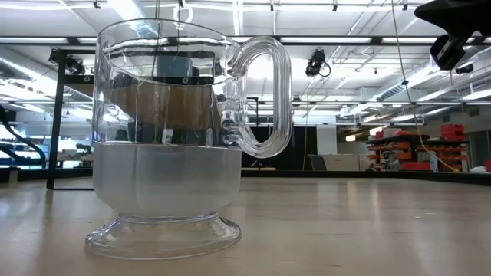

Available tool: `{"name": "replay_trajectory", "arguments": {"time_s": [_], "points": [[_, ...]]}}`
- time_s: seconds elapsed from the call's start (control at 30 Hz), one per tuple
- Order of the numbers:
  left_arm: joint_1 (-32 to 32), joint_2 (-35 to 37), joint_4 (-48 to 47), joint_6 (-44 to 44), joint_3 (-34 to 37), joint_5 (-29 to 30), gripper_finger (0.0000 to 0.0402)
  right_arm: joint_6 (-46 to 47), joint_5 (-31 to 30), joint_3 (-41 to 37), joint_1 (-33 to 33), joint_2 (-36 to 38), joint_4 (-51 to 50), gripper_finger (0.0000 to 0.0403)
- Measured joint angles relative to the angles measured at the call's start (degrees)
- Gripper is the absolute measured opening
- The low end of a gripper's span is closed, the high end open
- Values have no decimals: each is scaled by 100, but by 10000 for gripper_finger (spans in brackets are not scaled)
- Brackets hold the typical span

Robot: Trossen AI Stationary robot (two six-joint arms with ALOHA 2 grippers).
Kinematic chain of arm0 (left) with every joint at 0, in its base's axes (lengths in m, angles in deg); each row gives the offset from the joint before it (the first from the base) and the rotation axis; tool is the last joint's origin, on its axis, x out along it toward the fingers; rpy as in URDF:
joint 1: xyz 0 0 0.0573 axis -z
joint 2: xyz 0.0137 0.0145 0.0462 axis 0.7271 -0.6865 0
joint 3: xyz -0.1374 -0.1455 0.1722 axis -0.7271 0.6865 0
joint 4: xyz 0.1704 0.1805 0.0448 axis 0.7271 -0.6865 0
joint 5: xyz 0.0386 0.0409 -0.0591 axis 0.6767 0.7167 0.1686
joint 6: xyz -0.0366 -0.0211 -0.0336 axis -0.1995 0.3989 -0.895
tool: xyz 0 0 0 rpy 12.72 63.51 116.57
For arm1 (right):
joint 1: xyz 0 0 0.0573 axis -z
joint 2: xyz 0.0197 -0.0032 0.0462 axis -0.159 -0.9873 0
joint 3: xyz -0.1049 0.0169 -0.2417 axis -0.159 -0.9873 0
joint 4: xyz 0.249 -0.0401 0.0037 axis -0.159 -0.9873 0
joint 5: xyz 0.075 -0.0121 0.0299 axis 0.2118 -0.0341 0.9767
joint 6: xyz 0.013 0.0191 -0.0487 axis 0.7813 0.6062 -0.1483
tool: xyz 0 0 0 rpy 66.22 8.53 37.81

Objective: Stack small to large cups/mugs on shelf
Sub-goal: Put the transparent mug on the shelf

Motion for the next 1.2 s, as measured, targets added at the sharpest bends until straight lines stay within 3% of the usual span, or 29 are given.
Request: {"name": "replay_trajectory", "arguments": {"time_s": [0.4, 0.67, 1.2], "points": [[-568, -800, 1216, 190, 0, -289, 108, 0, 0, -2, 1, 0, 0, 16], [-736, -999, 1129, 239, 0, -796, 91, 0, 1, -1, 1, 0, 0, 16], [-914, -1316, 1011, 589, -4, -818, 80, 0, 2, -2, 2, 0, 3, 16]]}}
